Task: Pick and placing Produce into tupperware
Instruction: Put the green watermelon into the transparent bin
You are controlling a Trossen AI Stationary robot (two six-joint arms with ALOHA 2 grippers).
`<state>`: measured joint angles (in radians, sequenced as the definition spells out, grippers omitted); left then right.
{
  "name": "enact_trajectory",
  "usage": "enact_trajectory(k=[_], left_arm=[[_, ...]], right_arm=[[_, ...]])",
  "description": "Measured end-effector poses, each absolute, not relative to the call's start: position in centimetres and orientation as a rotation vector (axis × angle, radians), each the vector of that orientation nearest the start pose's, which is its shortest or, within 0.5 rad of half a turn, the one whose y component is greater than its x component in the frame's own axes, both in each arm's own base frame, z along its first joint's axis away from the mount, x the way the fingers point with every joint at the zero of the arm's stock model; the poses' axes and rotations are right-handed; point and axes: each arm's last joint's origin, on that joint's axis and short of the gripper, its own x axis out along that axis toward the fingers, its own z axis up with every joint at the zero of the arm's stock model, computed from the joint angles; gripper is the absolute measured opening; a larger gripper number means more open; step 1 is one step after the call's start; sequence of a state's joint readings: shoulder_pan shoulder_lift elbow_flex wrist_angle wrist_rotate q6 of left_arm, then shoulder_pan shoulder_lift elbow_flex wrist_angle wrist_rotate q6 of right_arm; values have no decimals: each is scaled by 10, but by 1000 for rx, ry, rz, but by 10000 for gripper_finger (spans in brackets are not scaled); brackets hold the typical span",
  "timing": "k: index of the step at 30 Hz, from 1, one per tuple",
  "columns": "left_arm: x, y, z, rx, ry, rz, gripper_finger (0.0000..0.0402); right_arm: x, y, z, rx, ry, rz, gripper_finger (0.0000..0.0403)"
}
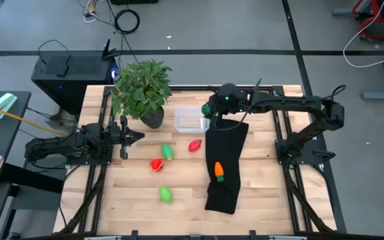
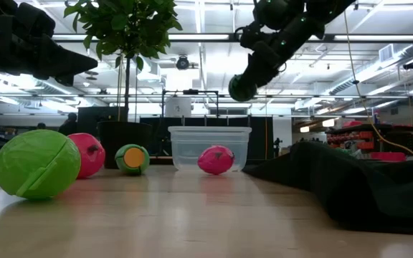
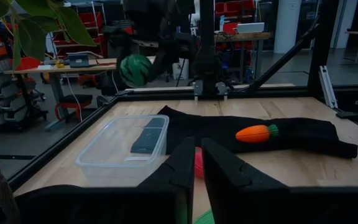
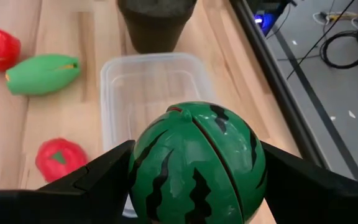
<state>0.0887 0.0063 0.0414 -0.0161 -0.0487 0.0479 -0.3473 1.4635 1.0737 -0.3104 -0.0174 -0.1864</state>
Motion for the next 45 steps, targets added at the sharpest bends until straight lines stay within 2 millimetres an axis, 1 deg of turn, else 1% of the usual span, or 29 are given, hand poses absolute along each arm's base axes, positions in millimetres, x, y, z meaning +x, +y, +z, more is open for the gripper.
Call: enact_trajectory(k=[3, 5, 8, 13, 18, 25, 28, 32, 38, 45], left_arm=[[95, 10, 176, 48, -16, 138, 40], [95, 10, 176, 61, -16, 139, 38], [95, 10, 176, 70, -17, 142, 33], [95, 10, 176, 73, -19, 156, 30], [95, 10, 176, 73, -19, 156, 37], [95, 10, 176, 73, -16, 157, 39], [95, 10, 176, 73, -16, 157, 34], [95, 10, 176, 73, -16, 156, 30], [95, 10, 176, 73, -17, 156, 36], [95, 10, 176, 74, -17, 156, 39]], right_arm=[[299, -112, 265, -45, 697, -251, 314], [301, -116, 260, -35, 707, -250, 314], [308, -121, 255, -24, 716, -241, 314], [332, -132, 251, -9, 729, -219, 313], [360, -140, 250, 2, 750, -191, 313], [385, -148, 240, 13, 784, -161, 313], [391, -151, 235, 14, 786, -154, 312], [395, -152, 223, 21, 814, -151, 312], [401, -154, 207, 38, 830, -139, 312], [405, -155, 202, 51, 815, -127, 312]])
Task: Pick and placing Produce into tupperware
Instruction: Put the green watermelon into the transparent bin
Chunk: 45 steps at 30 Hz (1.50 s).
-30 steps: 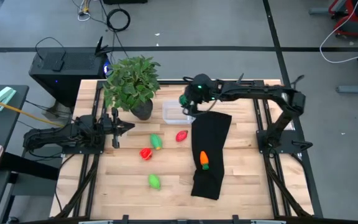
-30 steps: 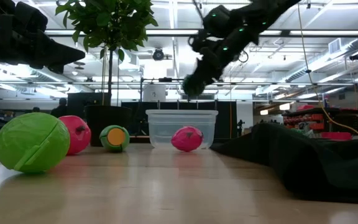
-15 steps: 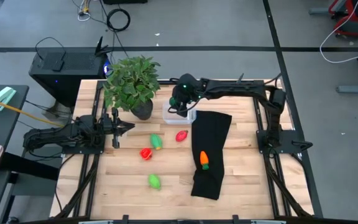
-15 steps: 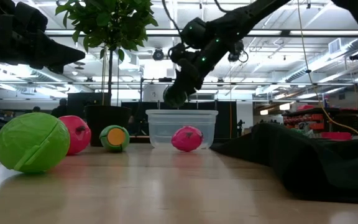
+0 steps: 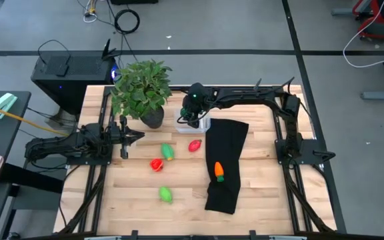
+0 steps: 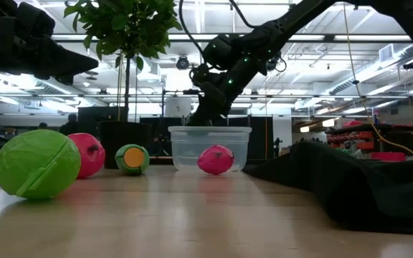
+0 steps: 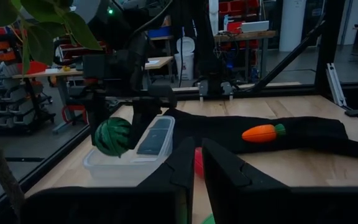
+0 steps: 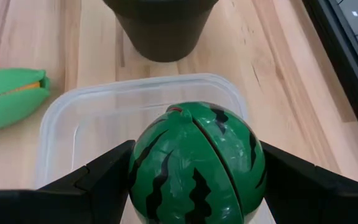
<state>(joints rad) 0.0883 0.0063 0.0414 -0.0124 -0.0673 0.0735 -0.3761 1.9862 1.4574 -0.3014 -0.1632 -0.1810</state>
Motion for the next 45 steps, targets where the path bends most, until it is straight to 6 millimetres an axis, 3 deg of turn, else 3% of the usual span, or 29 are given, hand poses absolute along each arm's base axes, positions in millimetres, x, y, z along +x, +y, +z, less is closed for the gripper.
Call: enact_trajectory(k=[30, 41, 45], left_arm=[[95, 10, 176, 73, -17, 157, 31], [95, 10, 176, 73, -17, 157, 39], [95, 10, 176, 73, -17, 156, 33]], right_arm=[[416, -127, 203, 28, 790, -13, 312], [415, -129, 202, 32, 792, -23, 312], [416, -131, 192, 46, 821, -26, 312]])
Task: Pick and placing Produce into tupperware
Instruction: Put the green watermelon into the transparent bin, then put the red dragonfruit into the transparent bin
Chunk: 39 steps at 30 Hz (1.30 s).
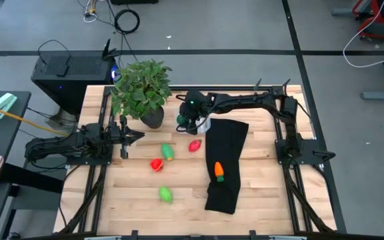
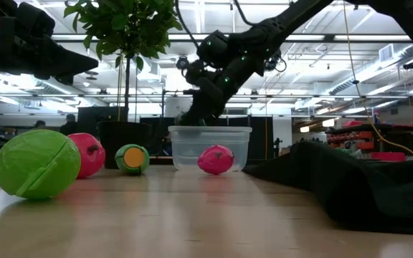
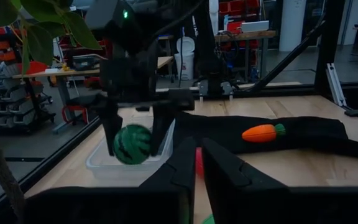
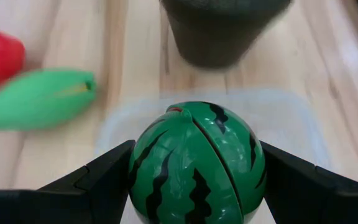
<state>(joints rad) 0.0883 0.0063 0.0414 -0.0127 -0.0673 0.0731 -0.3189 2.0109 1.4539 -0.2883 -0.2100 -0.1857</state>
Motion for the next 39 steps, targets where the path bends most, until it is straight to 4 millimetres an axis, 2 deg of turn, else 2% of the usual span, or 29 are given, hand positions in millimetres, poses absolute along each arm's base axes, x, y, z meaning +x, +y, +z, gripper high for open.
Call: enact_trajectory(k=[7, 15, 27, 39], left_arm=[[95, 10, 176, 74, -17, 157, 33], [95, 10, 176, 74, -16, 156, 40], [95, 10, 176, 74, -16, 157, 33], [95, 10, 176, 74, -16, 157, 35]], right_arm=[[421, -132, 171, 55, 855, -18, 312], [421, -132, 173, 56, 854, -19, 313], [421, -132, 173, 62, 852, -22, 342], [425, -131, 183, 55, 847, -22, 338]])
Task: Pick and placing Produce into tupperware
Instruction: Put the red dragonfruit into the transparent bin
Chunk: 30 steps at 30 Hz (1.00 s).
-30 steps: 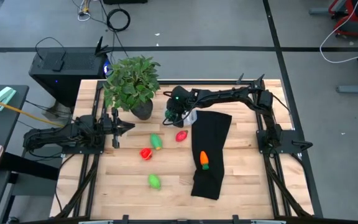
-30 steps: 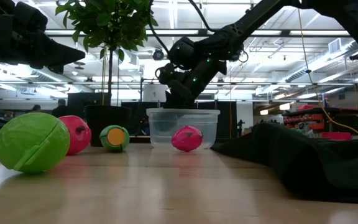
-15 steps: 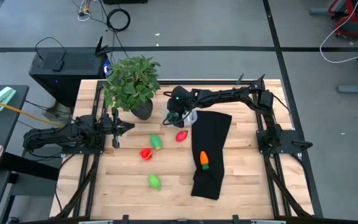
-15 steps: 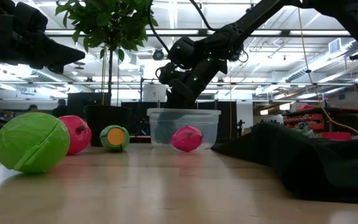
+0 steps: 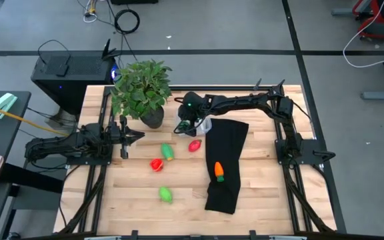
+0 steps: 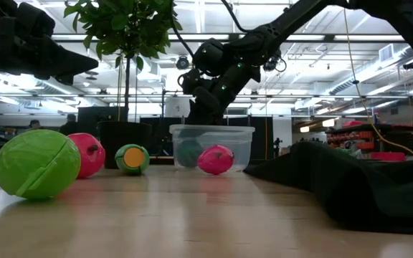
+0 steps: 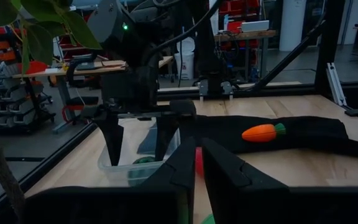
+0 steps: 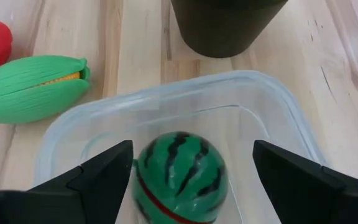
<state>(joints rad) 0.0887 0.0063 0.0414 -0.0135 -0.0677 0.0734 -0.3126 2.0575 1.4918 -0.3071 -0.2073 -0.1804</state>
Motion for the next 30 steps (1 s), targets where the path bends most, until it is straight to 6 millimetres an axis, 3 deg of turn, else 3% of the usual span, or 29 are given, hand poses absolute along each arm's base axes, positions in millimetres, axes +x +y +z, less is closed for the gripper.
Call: enact_trajectory(k=[11, 22, 30], left_arm=[[95, 10, 176, 74, -16, 157, 37], [95, 10, 176, 74, -16, 157, 32], [95, 10, 176, 73, -15, 157, 35]], right_arm=[[433, -133, 210, 46, 833, -21, 337], [423, -131, 247, 47, 1033, -7, 336], [405, -111, 261, 107, 1238, 35, 336]])
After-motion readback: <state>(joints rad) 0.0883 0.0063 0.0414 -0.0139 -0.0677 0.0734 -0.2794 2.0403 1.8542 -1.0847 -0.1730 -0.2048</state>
